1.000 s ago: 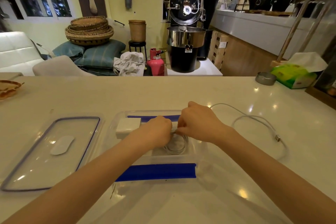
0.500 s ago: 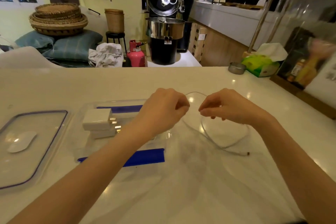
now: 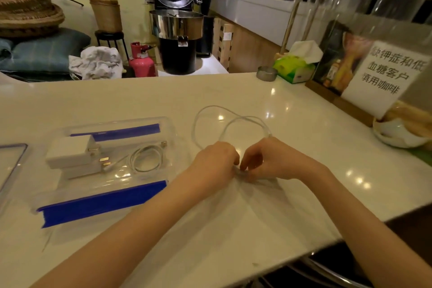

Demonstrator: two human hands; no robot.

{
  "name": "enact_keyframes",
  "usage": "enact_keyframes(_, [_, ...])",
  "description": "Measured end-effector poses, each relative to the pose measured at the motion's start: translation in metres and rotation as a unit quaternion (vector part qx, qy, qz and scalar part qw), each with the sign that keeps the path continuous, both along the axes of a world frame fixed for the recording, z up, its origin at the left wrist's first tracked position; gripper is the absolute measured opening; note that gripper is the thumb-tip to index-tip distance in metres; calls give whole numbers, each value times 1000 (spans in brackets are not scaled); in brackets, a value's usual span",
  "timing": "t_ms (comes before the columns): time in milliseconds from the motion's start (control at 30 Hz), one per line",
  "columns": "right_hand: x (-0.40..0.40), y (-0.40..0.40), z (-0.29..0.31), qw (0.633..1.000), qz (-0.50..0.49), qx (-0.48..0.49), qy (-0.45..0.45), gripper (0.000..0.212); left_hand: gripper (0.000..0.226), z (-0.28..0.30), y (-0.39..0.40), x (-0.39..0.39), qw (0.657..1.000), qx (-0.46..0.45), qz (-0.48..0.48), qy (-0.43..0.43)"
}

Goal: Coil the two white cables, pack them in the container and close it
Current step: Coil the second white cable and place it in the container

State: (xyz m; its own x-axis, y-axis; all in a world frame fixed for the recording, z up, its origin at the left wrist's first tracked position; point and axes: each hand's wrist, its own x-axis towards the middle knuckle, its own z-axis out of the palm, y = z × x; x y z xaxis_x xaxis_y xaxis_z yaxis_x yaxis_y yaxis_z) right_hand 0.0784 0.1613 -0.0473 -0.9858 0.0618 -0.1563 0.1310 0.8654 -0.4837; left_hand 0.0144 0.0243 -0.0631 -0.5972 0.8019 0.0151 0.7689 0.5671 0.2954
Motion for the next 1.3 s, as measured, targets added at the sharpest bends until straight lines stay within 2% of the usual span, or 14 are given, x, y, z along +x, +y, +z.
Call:
enact_keyframes(267, [0, 5, 0, 997, -17, -66, 43, 15, 25, 2, -1, -3, 998, 51, 7, 35])
enact_keyframes(467, [-4, 8, 14, 990, -22, -125, 68, 19, 18, 23, -8, -10, 989, 141, 21, 38])
enact_keyframes(733, [-9, 9, 38, 971, 5, -213, 105, 13, 17, 53, -23, -31, 969, 238, 68, -18])
enact_keyframes(867, [-19, 4, 49, 954, 3, -245, 174, 13, 15, 58, -33, -40, 964, 245, 81, -55])
enact_keyframes(933, [-28, 0, 55, 941, -3, -253, 225, 10, 17, 60, -37, -43, 971, 212, 72, -84])
enact_keyframes(1000, [-39, -7, 61, 930, 1, -261, 257, 8, 22, 65, -40, -45, 967, 196, 63, -149])
enact_keyframes(1133, [-58, -24, 72, 930, 67, -249, 261, 6, 20, 73, -49, -48, 914, 263, 23, -308])
enact_keyframes(1267, [-76, -37, 75, 931, 126, -282, 193, 5, 27, 71, -57, -49, 861, 309, -25, -404])
enact_keyframes(1300, [-79, -39, 76, 929, 132, -298, 175, 12, 28, 70, -59, -49, 844, 326, -38, -425])
